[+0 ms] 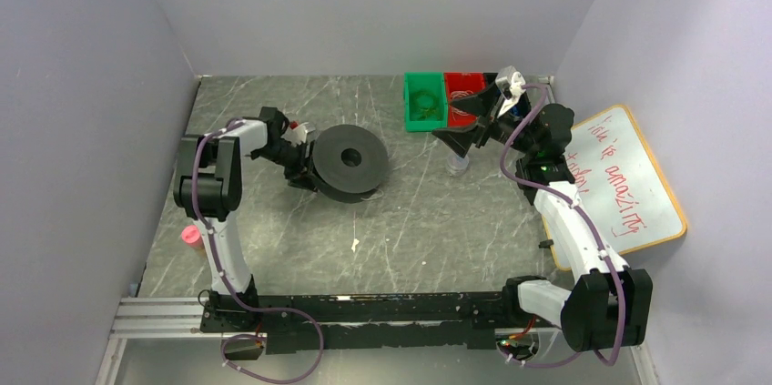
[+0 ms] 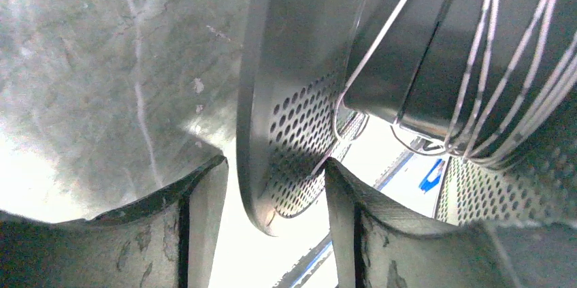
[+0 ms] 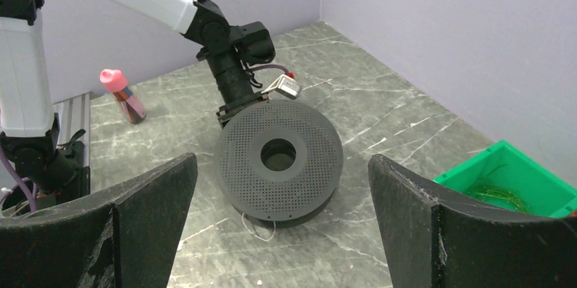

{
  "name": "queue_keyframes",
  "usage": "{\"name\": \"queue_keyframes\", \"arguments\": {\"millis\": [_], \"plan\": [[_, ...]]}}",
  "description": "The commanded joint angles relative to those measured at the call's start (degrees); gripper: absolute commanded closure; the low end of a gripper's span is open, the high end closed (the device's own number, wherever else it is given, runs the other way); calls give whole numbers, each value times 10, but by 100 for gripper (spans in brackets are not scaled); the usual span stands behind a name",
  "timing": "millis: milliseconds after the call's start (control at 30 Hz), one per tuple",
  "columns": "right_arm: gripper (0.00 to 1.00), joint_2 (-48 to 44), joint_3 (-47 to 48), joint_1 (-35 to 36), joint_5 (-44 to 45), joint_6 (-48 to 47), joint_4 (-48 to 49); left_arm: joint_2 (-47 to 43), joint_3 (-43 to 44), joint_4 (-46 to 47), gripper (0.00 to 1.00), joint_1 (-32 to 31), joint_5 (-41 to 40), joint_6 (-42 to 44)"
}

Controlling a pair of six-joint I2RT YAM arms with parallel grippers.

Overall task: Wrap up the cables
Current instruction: Place the cable reel at the center of the board.

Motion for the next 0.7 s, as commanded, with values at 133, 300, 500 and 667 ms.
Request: {"name": "queue_keyframes", "arguments": {"millis": [133, 300, 500, 667], "plan": [[1, 0, 9, 2, -14, 13, 29, -20, 30, -22, 38, -30, -6, 31], [1, -11, 3, 1, -12, 3, 27, -14, 14, -51, 37, -28, -23, 72], [1, -3, 4, 1, -18, 14, 35, -9, 27, -102, 30, -27, -77, 119], [1, -2, 4, 2, -19, 16, 38, -51, -6, -72, 24, -26, -127, 108]]}}
